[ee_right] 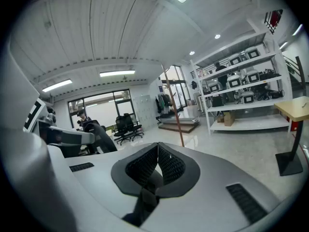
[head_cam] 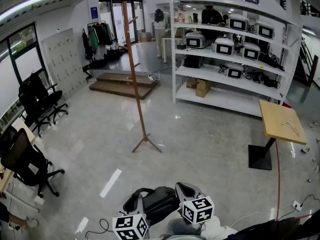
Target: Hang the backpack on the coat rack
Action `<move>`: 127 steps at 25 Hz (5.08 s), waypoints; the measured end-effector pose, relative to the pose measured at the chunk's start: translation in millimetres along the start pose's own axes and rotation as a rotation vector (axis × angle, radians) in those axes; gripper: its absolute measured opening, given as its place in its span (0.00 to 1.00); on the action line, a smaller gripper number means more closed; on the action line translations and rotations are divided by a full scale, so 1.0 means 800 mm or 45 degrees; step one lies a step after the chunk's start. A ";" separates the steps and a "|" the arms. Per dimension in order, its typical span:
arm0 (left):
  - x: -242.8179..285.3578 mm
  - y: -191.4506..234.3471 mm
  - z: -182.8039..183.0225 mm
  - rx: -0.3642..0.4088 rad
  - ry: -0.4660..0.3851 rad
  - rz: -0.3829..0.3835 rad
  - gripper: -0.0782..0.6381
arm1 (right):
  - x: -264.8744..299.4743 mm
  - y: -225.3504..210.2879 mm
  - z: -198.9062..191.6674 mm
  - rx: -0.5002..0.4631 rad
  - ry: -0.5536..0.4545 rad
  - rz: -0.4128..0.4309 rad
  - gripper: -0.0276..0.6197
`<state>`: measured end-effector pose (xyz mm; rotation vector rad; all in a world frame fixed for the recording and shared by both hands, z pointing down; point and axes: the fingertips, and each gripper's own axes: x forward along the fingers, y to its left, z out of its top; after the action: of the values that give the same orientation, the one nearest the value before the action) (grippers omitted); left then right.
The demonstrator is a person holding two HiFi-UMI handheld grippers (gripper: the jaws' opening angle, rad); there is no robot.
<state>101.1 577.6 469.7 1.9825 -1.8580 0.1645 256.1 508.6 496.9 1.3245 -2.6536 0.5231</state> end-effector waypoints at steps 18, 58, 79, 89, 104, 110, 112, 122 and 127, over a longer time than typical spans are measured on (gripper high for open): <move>0.099 0.051 0.047 -0.026 -0.015 0.059 0.19 | 0.125 -0.038 0.045 0.002 -0.019 0.042 0.06; 0.448 0.183 0.199 0.001 -0.020 0.161 0.19 | 0.483 -0.186 0.150 0.077 0.064 0.106 0.06; 0.611 0.251 0.292 0.065 0.006 0.012 0.19 | 0.665 -0.202 0.221 0.085 0.030 0.043 0.06; 0.684 0.299 0.332 0.102 0.050 -0.056 0.19 | 0.763 -0.204 0.250 0.108 0.014 0.011 0.06; 0.776 0.339 0.370 0.110 0.088 -0.163 0.19 | 0.855 -0.233 0.272 0.138 0.029 -0.083 0.06; 0.798 0.334 0.382 0.136 0.092 -0.186 0.19 | 0.874 -0.247 0.284 0.148 0.017 -0.089 0.06; 0.801 0.330 0.392 0.153 0.088 -0.201 0.19 | 0.878 -0.249 0.294 0.146 0.009 -0.085 0.06; 0.832 0.317 0.451 0.306 0.043 -0.243 0.19 | 0.874 -0.271 0.336 0.168 -0.057 -0.080 0.06; 0.852 0.324 0.468 0.271 0.055 -0.230 0.19 | 0.873 -0.280 0.336 0.184 -0.066 -0.093 0.06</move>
<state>-155.3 -200.0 433.5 2.2584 -1.6842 0.3618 20.4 -236.3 487.8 1.4874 -2.6406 0.6915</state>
